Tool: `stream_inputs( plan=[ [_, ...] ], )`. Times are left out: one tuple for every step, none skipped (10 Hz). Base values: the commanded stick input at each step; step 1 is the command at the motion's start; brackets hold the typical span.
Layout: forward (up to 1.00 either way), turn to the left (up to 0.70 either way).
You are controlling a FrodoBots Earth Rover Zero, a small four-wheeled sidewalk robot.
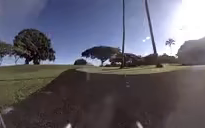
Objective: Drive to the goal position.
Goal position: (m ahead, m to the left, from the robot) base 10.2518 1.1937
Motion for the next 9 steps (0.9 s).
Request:
stream_inputs(
  plan=[
    [0.7, 0.14],
    [0.7, 0.14],
    [0.7, 0.14],
    [0.7, 0.14],
    [0.7, 0.14],
    [0.7, 0.14],
    [0.7, 0.14],
    [0.7, 0.02],
    [0.7, 0.0]
  ],
)
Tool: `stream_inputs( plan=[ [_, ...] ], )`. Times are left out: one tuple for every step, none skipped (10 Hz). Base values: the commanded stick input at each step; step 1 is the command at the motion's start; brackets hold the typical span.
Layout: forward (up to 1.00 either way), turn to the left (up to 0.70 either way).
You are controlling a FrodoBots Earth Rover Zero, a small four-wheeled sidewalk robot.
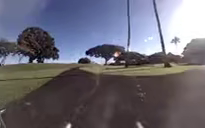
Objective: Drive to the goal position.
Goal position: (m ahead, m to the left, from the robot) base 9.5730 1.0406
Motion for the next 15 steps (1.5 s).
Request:
stream_inputs(
  plan=[
    [0.7, 0.0],
    [0.7, 0.0],
    [0.7, 0.0],
    [0.7, 0.0],
    [0.7, 0.0],
    [0.7, 0.0],
    [0.7, 0.0],
    [0.7, 0.0],
    [0.7, 0.0],
    [0.7, 0.0],
    [0.7, 0.0],
    [0.7, 0.0],
    [0.7, 0.0],
    [0.7, 0.0],
    [0.7, 0.08]
  ],
)
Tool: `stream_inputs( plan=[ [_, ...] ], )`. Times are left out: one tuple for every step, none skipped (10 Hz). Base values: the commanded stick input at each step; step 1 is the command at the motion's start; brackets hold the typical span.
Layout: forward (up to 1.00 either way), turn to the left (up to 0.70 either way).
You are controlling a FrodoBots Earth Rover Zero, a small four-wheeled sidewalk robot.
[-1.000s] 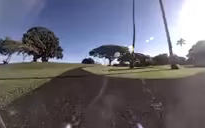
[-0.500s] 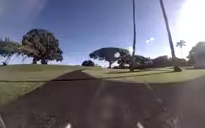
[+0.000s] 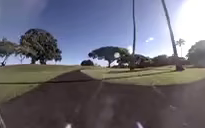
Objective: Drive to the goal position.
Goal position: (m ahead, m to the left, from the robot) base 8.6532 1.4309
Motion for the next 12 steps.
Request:
stream_inputs(
  plan=[
    [0.7, 0.14],
    [0.7, 0.14],
    [0.7, 0.14],
    [0.7, 0.14],
    [0.7, 0.14],
    [0.7, 0.14],
    [0.7, 0.14],
    [0.7, 0.14],
    [0.7, 0.14],
    [0.7, 0.14],
    [0.7, 0.14],
    [0.7, 0.14]
  ],
)
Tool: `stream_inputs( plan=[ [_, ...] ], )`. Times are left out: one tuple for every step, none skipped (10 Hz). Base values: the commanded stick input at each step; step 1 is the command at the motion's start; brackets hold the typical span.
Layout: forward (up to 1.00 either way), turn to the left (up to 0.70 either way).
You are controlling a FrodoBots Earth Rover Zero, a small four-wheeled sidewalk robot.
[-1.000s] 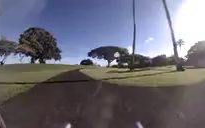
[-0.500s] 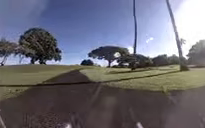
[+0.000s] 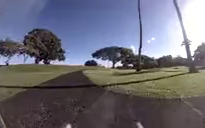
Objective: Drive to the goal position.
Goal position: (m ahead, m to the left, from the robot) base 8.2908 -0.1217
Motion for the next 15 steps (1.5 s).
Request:
stream_inputs(
  plan=[
    [0.7, 0.12],
    [0.7, 0.01],
    [0.7, 0.0],
    [0.7, 0.0],
    [0.7, 0.03],
    [0.7, 0.14],
    [0.7, 0.14],
    [0.7, 0.14],
    [0.7, 0.14],
    [0.7, 0.14],
    [0.7, 0.14],
    [0.7, 0.14],
    [0.7, 0.14],
    [0.7, 0.14],
    [0.7, 0.14]
  ],
)
